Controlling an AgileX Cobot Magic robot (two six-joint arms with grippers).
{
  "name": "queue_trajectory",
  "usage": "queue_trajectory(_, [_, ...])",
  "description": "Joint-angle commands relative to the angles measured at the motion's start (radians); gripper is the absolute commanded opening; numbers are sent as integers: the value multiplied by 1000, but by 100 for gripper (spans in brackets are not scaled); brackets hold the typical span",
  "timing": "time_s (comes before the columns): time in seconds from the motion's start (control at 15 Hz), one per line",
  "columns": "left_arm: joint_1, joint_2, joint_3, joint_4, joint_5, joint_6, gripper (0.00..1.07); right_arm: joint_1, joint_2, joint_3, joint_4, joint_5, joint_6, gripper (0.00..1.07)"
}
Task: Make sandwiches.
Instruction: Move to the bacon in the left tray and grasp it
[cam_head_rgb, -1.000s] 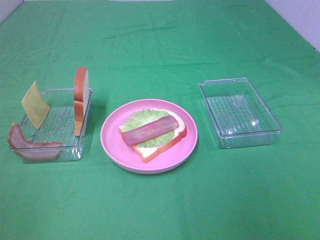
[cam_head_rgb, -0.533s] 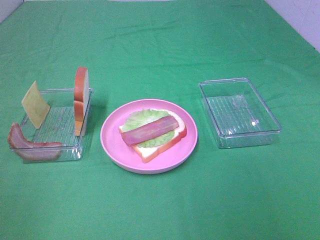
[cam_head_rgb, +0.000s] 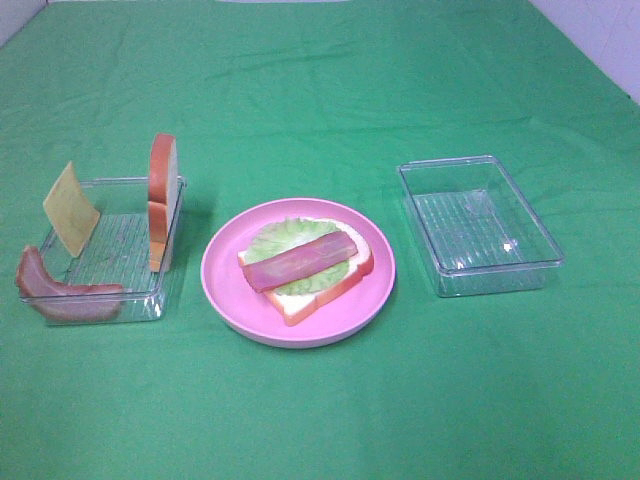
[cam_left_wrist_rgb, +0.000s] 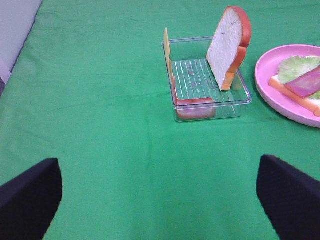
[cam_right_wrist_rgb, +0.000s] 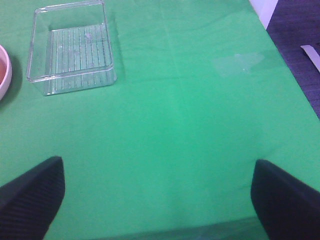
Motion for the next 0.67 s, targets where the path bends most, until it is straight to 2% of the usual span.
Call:
queue_trajectory(0.07, [5, -3, 1, -5, -1, 0, 100, -5, -35, 4, 7, -9, -9, 97])
queue_trajectory(0.53, [5, -3, 1, -5, -1, 0, 100, -5, -35, 4, 7, -9, -9, 97])
queue_trajectory(0.67, [5, -1, 1, 16, -2, -26, 99, -5, -34, 4, 10, -9, -9, 97])
